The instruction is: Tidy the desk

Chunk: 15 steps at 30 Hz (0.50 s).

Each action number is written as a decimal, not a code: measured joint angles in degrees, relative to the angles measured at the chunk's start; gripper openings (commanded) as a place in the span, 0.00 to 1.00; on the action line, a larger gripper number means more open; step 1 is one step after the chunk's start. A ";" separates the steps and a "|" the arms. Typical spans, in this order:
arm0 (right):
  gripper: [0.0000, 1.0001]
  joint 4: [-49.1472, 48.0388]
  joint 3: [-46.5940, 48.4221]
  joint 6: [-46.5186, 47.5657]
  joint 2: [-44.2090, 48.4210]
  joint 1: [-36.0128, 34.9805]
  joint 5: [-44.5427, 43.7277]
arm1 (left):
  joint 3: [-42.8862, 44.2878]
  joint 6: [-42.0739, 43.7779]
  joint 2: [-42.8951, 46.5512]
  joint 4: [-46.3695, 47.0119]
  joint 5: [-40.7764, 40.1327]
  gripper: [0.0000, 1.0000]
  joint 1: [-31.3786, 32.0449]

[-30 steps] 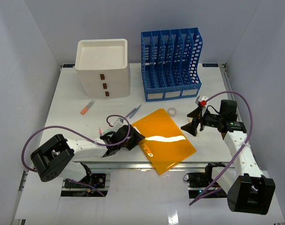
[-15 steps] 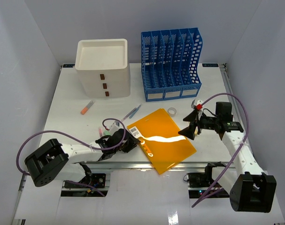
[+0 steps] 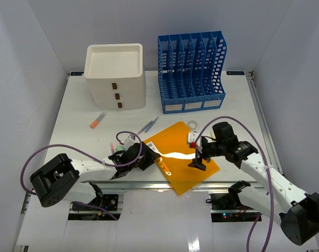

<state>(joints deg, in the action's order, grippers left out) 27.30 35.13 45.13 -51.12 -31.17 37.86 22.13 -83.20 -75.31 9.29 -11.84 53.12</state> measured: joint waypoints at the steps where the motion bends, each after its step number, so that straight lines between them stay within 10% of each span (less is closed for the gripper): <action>1: 0.90 1.95 -0.69 5.19 1.32 -0.97 0.47 | 0.00 -0.14 0.00 0.03 0.02 0.61 0.00; 7: 0.91 14.30 -1.92 30.33 -0.62 -4.18 4.47 | -0.29 -1.07 -0.02 0.44 0.30 0.63 0.00; 15: 0.91 8.23 -5.81 27.94 -1.74 -19.41 0.65 | -0.31 -1.40 0.18 0.40 0.96 0.63 0.00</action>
<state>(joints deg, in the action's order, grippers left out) 35.52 29.32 73.07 -52.86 -50.59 38.51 21.82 -84.60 -75.13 9.69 -10.88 53.12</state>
